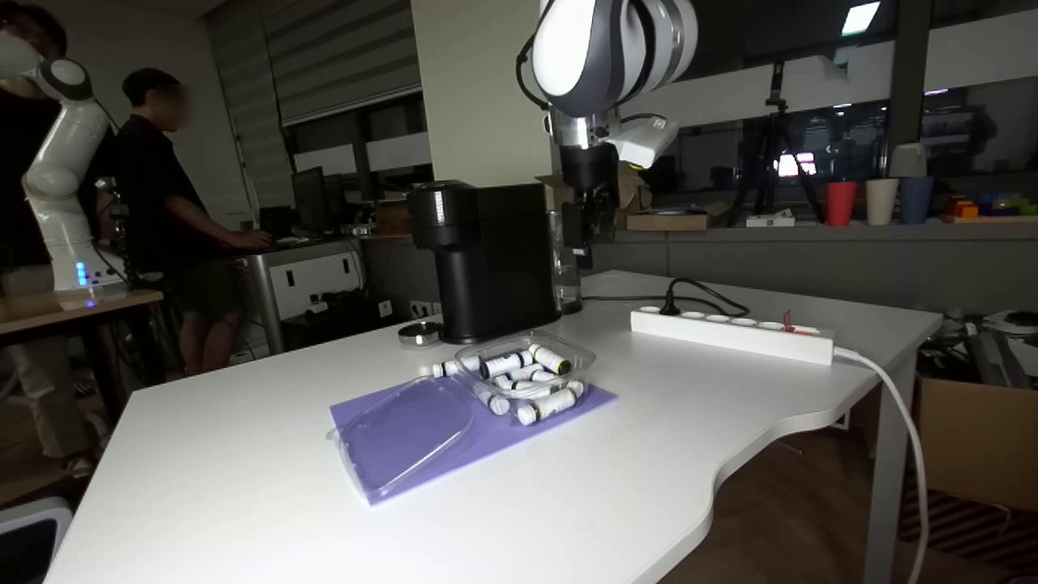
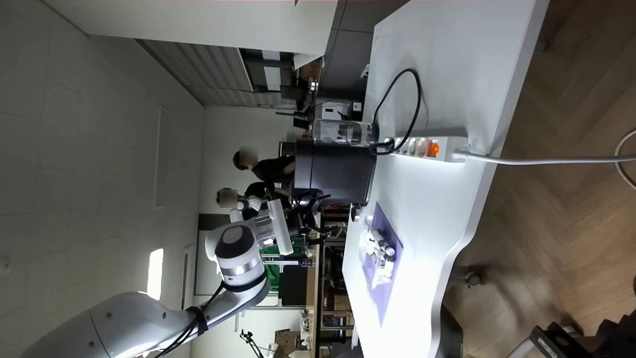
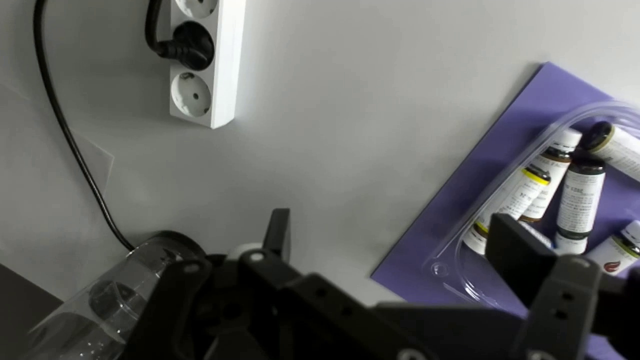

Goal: Pick up a vial and put it in the bowl

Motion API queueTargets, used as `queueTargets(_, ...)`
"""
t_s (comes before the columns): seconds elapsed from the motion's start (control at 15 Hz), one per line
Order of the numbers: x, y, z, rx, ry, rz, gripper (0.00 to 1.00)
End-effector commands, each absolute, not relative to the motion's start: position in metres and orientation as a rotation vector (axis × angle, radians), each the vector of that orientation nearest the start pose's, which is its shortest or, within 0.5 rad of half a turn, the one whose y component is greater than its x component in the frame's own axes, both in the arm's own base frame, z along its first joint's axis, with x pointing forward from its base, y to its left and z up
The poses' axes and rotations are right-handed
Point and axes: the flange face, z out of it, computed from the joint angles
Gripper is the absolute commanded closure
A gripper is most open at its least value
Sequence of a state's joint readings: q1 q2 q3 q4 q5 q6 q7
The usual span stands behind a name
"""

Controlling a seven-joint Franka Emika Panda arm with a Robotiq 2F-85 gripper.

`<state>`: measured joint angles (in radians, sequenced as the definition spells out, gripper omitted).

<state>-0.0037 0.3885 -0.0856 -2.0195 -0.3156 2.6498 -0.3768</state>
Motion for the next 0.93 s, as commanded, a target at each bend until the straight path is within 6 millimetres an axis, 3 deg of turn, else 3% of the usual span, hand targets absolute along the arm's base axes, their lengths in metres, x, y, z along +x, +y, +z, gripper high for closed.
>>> queueTargets(0.0,0.669,-0.022,0.253,-3.237,-1.162,-0.371,0.0)
queueTargets(0.53,0.758,0.041,0.188,-3.089,-1.707,-0.498,0.0)
queueTargets(0.87,0.791,0.07,0.167,-2.998,-1.842,-0.502,0.0)
